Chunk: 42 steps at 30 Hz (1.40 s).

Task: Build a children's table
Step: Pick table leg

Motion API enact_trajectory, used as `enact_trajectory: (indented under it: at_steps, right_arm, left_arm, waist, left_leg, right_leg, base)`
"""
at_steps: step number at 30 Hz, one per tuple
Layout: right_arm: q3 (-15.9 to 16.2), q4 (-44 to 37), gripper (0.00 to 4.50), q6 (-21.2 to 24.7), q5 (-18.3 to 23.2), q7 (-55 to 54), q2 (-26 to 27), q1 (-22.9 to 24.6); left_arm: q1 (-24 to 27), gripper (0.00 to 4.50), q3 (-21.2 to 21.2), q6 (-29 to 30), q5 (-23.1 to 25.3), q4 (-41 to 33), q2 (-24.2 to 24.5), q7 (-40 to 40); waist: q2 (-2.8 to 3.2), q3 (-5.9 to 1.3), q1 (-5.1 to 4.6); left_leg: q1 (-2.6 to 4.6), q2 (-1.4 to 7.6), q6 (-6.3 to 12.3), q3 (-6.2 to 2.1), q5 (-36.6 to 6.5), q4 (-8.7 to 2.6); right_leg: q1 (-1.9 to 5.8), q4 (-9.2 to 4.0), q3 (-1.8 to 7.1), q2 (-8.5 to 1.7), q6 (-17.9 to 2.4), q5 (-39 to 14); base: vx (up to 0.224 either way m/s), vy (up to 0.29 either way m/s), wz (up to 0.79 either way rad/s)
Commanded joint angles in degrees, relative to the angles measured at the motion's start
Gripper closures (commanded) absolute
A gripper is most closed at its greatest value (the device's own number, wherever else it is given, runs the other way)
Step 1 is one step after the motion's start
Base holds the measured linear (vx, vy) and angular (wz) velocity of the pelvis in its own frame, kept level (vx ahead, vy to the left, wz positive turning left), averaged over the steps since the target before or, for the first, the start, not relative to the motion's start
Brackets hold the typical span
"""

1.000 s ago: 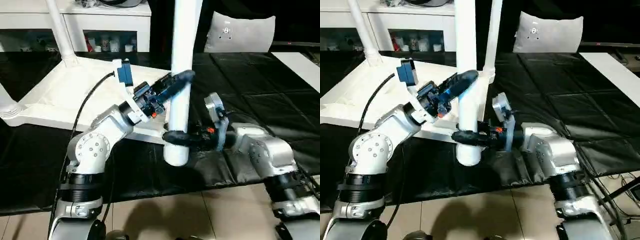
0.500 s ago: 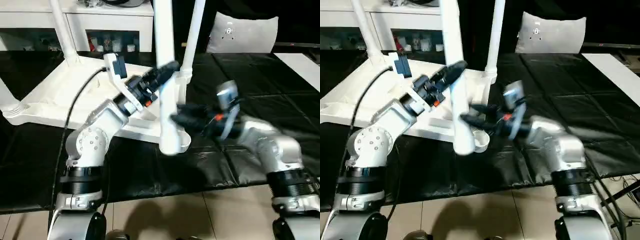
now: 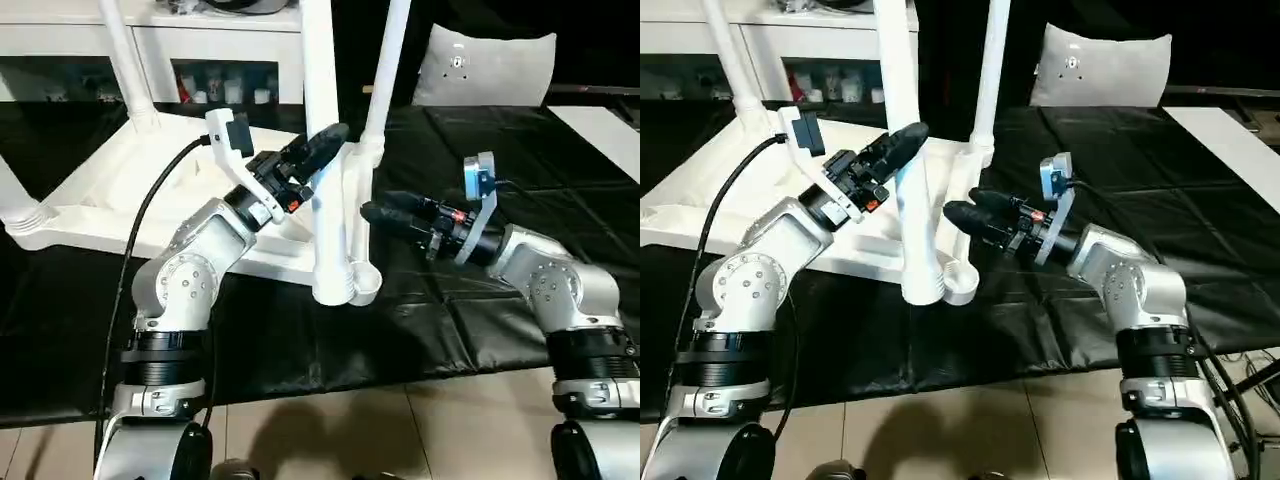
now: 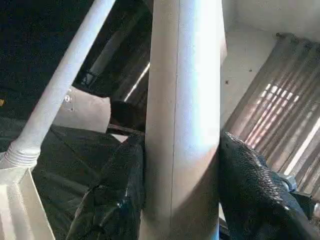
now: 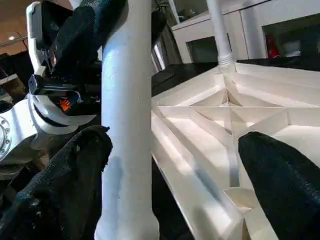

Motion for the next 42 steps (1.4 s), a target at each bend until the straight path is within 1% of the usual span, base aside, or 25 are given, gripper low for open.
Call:
enact_trajectory:
  at_steps: [1, 3, 7, 9, 11, 12, 13, 15, 16, 17, 19, 20, 22, 24, 25, 27, 30, 31, 32, 33, 36, 39, 42]
  right_arm:
    - [0.6, -1.0, 0.00, 0.4, 0.0, 0.8, -0.7, -0.7]
    - [1.2, -1.3, 0.00, 0.5, -0.2, 1.2, -0.7, -0.6]
    - [4.1, -3.0, 0.00, 1.3, -0.2, 4.9, -1.0, 0.0]
    - [4.8, -3.2, 0.00, 1.1, -0.5, 5.7, -1.2, 0.2]
    - [6.6, -2.8, 0.00, 0.1, -1.6, 7.6, -1.6, 0.3]
    - [6.6, -2.8, 0.00, 0.1, -1.6, 7.6, -1.6, 0.3]
    - [7.3, -2.6, 0.00, -0.2, -2.0, 8.6, -1.8, 0.3]
    - [9.3, -2.6, 0.00, -0.6, -2.6, 11.2, -2.4, 0.5]
    - [9.3, -2.6, 0.00, -0.6, -2.6, 11.2, -2.4, 0.5]
    - [9.9, -2.6, 0.00, -1.0, -2.9, 11.9, -2.6, 0.5]
    - [10.5, -2.4, 0.00, -1.1, -3.1, 12.7, -2.7, 0.4]
    - [10.7, -2.4, 0.00, -1.2, -3.1, 12.9, -2.7, 0.3]
    - [11.0, -2.3, 0.00, -1.2, -3.1, 13.3, -2.7, 0.2]
    - [11.2, -2.3, 0.00, -1.3, -3.3, 13.8, -2.6, 0.2]
    - [11.3, -2.2, 0.00, -1.3, -3.3, 14.0, -2.6, 0.1]
    - [11.6, -1.9, 0.26, -1.5, -3.5, 14.3, -2.6, 0.0]
    - [12.0, -1.6, 0.37, -1.8, -3.7, 14.8, -2.6, -0.1]
    - [12.1, -1.6, 0.47, -1.7, -3.7, 15.0, -2.6, 0.0]
    - [12.2, -1.6, 0.72, -1.7, -3.7, 15.1, -2.6, 0.0]
    - [12.3, -1.6, 0.72, -1.7, -3.7, 15.1, -2.6, 0.0]
    - [12.2, -1.2, 1.04, -1.9, -4.0, 15.2, -2.4, 0.0]
    - [12.2, -0.9, 1.26, -1.9, -4.1, 15.3, -2.3, 0.0]
    - [12.0, -0.6, 1.64, -1.9, -4.2, 15.3, -2.1, -0.1]
  left_arm:
    - [-0.9, 2.73, -1.0, 0.0, 0.7, -1.5, -0.2, 0.1]
    - [-0.8, 2.73, -1.4, -0.1, 0.9, -1.8, -0.2, -0.1]
    - [-0.1, 2.73, -3.9, -0.7, 0.8, -4.7, -0.2, -3.6]
    - [0.0, 2.73, -4.4, -0.8, 0.8, -5.3, -0.1, -4.3]
    - [0.3, 2.73, -5.6, -0.7, 0.2, -7.1, 0.1, -6.4]
    - [0.3, 2.73, -5.6, -0.7, 0.2, -7.1, 0.1, -6.4]
    - [0.4, 2.73, -6.2, -0.6, -0.2, -8.0, 0.2, -7.3]
    - [0.5, 2.73, -7.3, -0.7, -0.3, -9.4, 0.5, -8.8]
    - [0.5, 2.73, -7.3, -0.7, -0.3, -9.4, 0.5, -8.8]
    - [0.5, 2.73, -7.8, -0.8, 0.0, -9.7, 0.6, -9.2]
    - [0.5, 2.73, -8.5, -0.9, 0.4, -9.9, 0.8, -9.9]
    - [0.4, 2.73, -8.8, -0.9, 0.7, -9.9, 0.9, -10.2]
    - [0.4, 2.73, -9.2, -1.0, 1.1, -10.0, 1.0, -10.4]
    - [0.4, 2.73, -9.5, -1.1, 1.3, -10.1, 1.0, -10.6]
    - [0.4, 2.73, -9.6, -1.0, 1.4, -10.2, 1.0, -10.7]
    - [0.4, 2.73, -9.8, -1.1, 1.5, -10.3, 0.9, -10.8]
    - [0.5, 2.73, -10.3, -1.3, 1.7, -10.4, 1.0, -11.0]
    - [0.5, 2.73, -10.4, -1.4, 1.7, -10.4, 1.1, -11.1]
    - [0.5, 2.73, -10.4, -1.4, 1.8, -10.4, 1.1, -11.1]
    - [0.5, 2.73, -10.5, -1.5, 1.9, -10.3, 1.1, -11.1]
    - [0.3, 2.73, -10.5, -1.7, 2.4, -10.0, 1.1, -11.3]
    - [0.3, 2.73, -10.6, -1.8, 2.4, -9.9, 1.1, -11.3]
    - [0.3, 2.73, -10.9, -1.8, 2.3, -10.0, 1.0, -11.3]
  waist:
    - [-0.34, -4.51, 0.05]
    - [-0.30, -4.50, 0.03]
    - [-0.45, -4.58, 0.15]
    - [-0.43, -4.52, 0.11]
    - [-0.35, -4.42, 0.06]
    - [-0.37, -4.39, 0.10]
    - [-0.40, -4.34, 0.02]
    - [-0.42, -4.37, 0.09]
    - [-0.42, -4.37, 0.09]
    - [-0.40, -4.30, 0.02]
    - [-0.53, -4.32, 0.00]
    - [-0.42, -4.34, 0.02]
    - [-0.56, -4.38, -0.03]
    - [-0.42, -4.41, 0.01]
    - [-0.45, -4.43, -0.04]
    - [-0.46, -4.41, -0.04]
    - [-0.49, -4.42, 0.00]
    - [-0.49, -4.43, 0.01]
    - [-0.49, -4.42, -0.01]
    - [-0.50, -4.43, -0.03]
    - [-0.50, -4.39, -0.02]
    - [-0.48, -4.44, -0.03]
    - [-0.53, -4.48, 0.00]
  left_leg:
    - [0.24, 1.24, 1.05, -0.07, -7.2, -3.57]
    - [0.25, 1.28, 1.15, -0.06, -7.2, -3.58]
    - [0.18, 1.34, 1.45, -0.08, -6.6, -3.53]
    - [0.14, 1.37, 1.68, -0.05, -6.3, -3.51]
    - [0.16, 1.32, 1.54, -0.01, -7.0, -3.54]
    - [0.18, 1.36, 1.31, -0.04, -7.3, -3.57]
    - [0.12, 1.34, 1.21, -0.03, -7.4, -3.57]
    - [0.22, 1.37, 1.19, -0.04, -7.9, -3.56]
    - [0.22, 1.37, 1.19, -0.04, -7.9, -3.56]
    - [0.15, 1.40, 1.15, -0.08, -8.2, -3.59]
    - [0.17, 1.35, 1.23, -0.06, -7.9, -3.58]
    - [0.18, 1.38, 1.25, -0.09, -7.9, -3.59]
    - [0.15, 1.37, 1.26, -0.08, -7.5, -3.56]
    - [0.19, 1.39, 1.25, -0.08, -7.1, -3.54]
    - [0.18, 1.40, 1.26, -0.09, -7.1, -3.54]
    - [0.16, 1.39, 1.36, -0.07, -7.3, -3.52]
    - [0.19, 1.37, 1.40, -0.05, -7.3, -3.51]
    - [0.19, 1.37, 1.42, -0.06, -7.3, -3.50]
    - [0.15, 1.39, 1.46, -0.07, -7.2, -3.52]
    - [0.15, 1.38, 1.44, -0.07, -7.2, -3.50]
    - [0.19, 1.37, 1.49, -0.05, -7.3, -3.51]
    - [0.19, 1.39, 1.38, -0.08, -7.2, -3.50]
    - [0.18, 1.36, 1.47, -0.05, -6.9, -3.46]
  right_leg:
    - [3.69, -4.29, 2.86, -3.70, -7.3, -15.6]
    - [3.66, -4.28, 2.88, -3.72, -7.4, -15.3]
    - [3.79, -4.10, 2.91, -3.84, -7.9, -14.2]
    - [3.72, -4.00, 2.95, -3.77, -8.2, -13.3]
    - [3.64, -4.28, 2.93, -3.81, -7.9, -15.0]
    - [3.63, -4.35, 2.94, -3.86, -7.7, -15.8]
    - [3.63, -4.36, 2.95, -3.81, -7.6, -16.1]
    - [3.60, -4.43, 2.95, -3.82, -7.4, -16.6]
    - [3.60, -4.43, 2.95, -3.82, -7.4, -16.6]
    - [3.59, -4.41, 2.94, -3.78, -7.4, -16.7]
    - [3.61, -4.40, 2.97, -3.76, -7.3, -16.7]
    - [3.59, -4.37, 2.96, -3.74, -7.2, -16.7]
    - [3.61, -4.31, 2.98, -3.70, -7.2, -16.3]
    - [3.59, -4.20, 3.01, -3.71, -7.6, -15.3]
    - [3.63, -4.16, 2.99, -3.70, -7.7, -15.1]
    - [3.66, -4.17, 3.00, -3.73, -7.9, -15.0]
    - [3.65, -4.20, 3.00, -3.72, -7.8, -15.4]
    - [3.65, -4.19, 3.00, -3.73, -7.9, -15.3]
    - [3.67, -4.15, 3.01, -3.72, -8.0, -15.0]
    - [3.68, -4.16, 3.00, -3.71, -8.0, -15.1]
    - [3.62, -4.24, 3.01, -3.70, -7.8, -15.4]
    - [3.68, -4.14, 2.99, -3.72, -7.9, -15.1]
    - [3.67, -4.10, 3.01, -3.70, -8.0, -14.8]
  base:
    - [0.000, 0.000, 0.00]
    - [0.000, 0.000, 0.00]
    - [0.000, 0.000, 0.00]
    - [0.000, 0.000, 0.00]
    - [0.000, 0.000, 0.00]
    - [0.000, 0.000, 0.00]
    - [0.000, 0.000, 0.00]
    - [0.000, 0.000, 0.00]
    - [0.000, 0.000, 0.00]
    - [0.000, 0.000, 0.00]
    - [0.000, 0.000, 0.00]
    - [0.000, 0.000, 0.00]
    - [0.000, 0.000, 0.00]
    - [0.000, 0.000, 0.00]
    - [0.000, 0.000, 0.00]
    - [0.000, 0.000, 0.00]
    - [0.000, 0.000, 0.00]
    - [0.000, 0.000, 0.00]
    - [0.000, 0.000, 0.00]
    - [0.000, 0.000, 0.00]
    - [0.000, 0.000, 0.00]
    - [0.000, 0.000, 0.00]
    - [0.000, 0.000, 0.00]
